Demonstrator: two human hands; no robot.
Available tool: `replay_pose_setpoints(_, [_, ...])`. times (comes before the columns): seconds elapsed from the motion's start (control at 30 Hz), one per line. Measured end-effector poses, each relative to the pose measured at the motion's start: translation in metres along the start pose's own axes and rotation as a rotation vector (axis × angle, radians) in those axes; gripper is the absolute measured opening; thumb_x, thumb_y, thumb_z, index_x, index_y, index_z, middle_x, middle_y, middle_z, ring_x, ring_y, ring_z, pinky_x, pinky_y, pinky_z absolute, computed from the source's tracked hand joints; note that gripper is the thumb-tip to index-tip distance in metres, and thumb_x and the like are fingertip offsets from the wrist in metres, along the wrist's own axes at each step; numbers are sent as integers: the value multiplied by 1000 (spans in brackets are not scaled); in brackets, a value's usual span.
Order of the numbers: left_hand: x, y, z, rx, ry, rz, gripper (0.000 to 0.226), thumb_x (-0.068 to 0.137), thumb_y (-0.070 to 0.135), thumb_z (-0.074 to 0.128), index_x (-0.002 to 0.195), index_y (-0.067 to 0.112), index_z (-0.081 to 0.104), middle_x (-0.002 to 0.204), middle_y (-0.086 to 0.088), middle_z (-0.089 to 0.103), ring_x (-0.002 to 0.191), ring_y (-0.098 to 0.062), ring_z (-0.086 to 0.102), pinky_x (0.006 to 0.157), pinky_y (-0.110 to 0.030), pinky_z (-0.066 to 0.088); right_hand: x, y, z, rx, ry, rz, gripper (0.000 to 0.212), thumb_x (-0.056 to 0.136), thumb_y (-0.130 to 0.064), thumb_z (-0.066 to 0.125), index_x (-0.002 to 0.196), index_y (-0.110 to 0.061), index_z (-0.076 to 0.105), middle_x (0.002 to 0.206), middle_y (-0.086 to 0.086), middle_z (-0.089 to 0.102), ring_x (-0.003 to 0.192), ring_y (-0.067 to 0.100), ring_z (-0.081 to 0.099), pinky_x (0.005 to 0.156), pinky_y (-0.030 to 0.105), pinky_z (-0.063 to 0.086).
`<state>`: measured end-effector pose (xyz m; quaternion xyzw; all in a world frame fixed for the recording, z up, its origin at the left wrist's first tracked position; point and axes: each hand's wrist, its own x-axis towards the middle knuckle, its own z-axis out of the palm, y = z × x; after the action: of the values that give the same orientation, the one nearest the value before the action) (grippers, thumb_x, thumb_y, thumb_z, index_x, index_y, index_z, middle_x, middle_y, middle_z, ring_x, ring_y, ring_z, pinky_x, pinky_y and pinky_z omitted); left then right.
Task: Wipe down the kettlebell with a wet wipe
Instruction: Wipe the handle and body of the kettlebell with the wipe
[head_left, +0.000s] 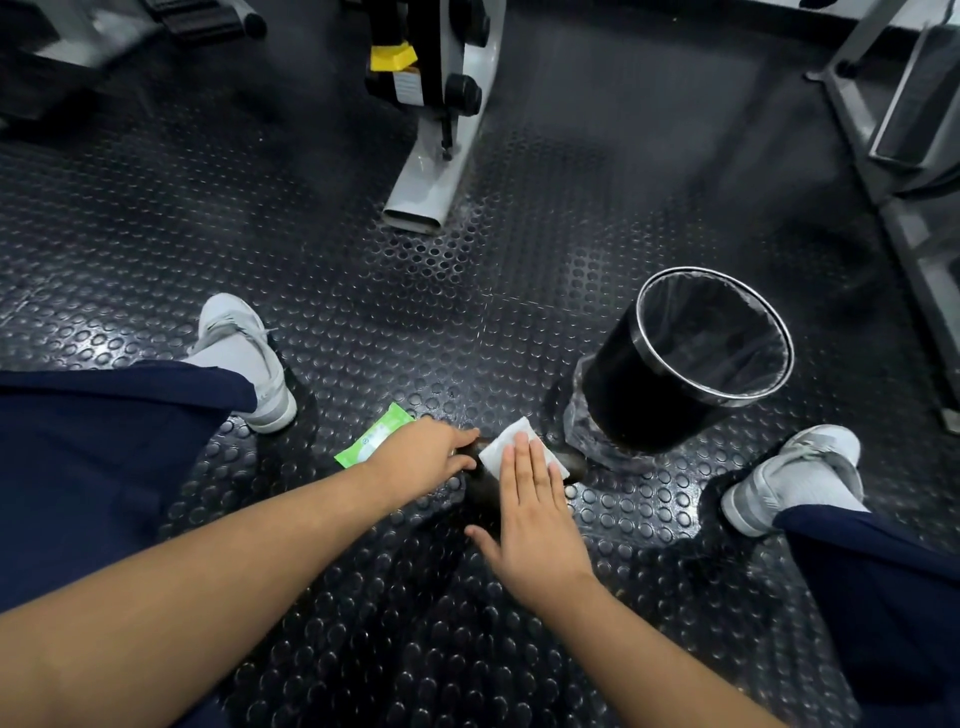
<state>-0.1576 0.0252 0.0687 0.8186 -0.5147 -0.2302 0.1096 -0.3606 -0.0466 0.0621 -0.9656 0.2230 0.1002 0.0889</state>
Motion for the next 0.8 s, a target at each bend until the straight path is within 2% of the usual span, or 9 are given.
replay_pose_setpoints(0.13, [2, -4, 2, -1, 1, 0, 51, 98, 45, 62, 147, 35, 53, 118, 3, 76, 104, -18, 71, 89, -35, 56, 7, 1, 0, -6, 4, -1, 101, 101, -69, 27, 160, -1, -18, 166, 19, -30, 154, 31, -31, 129, 52, 1])
replay_pose_setpoints(0.27, [0, -1, 2, 9, 8, 13, 51, 99, 44, 62, 148, 34, 52, 115, 2, 76, 103, -19, 70, 87, -32, 55, 11, 0, -2, 22, 11, 25, 100, 100, -70, 26, 160, -2, -17, 167, 18, -28, 154, 30, -30, 129, 51, 0])
replay_pose_setpoints(0.37, [-1, -1, 2, 9, 2, 5, 51, 100, 43, 61, 148, 33, 51, 111, 2, 77, 95, -17, 71, 80, -28, 52, 2, -1, -1, 25, 4, 28, 100, 101, -70, 26, 159, -2, -20, 165, 17, -33, 153, 30, -33, 129, 50, -2])
replay_pose_setpoints(0.5, [1, -2, 1, 5, 17, 15, 51, 99, 44, 62, 148, 32, 52, 121, 3, 74, 100, -17, 71, 85, -29, 54, 3, 5, 1, -6, 0, 4, 102, 101, -70, 27, 159, -1, -20, 165, 18, -33, 153, 31, -32, 129, 52, 0])
replay_pose_setpoints(0.67, [3, -5, 4, 20, -9, 28, 49, 99, 44, 61, 146, 34, 55, 109, 2, 77, 97, -19, 71, 84, -33, 56, 19, 13, -7, 45, -11, 21, 104, 98, -73, 31, 161, -5, -19, 168, 14, -27, 156, 29, -26, 129, 49, -1])
replay_pose_setpoints(0.8, [3, -4, 4, 48, 2, 34, 53, 100, 45, 59, 150, 32, 49, 119, 1, 75, 103, -20, 70, 84, -29, 52, 4, 7, -3, 36, -6, 10, 107, 98, -74, 31, 158, -6, -25, 166, 13, -35, 153, 28, -33, 128, 49, -7])
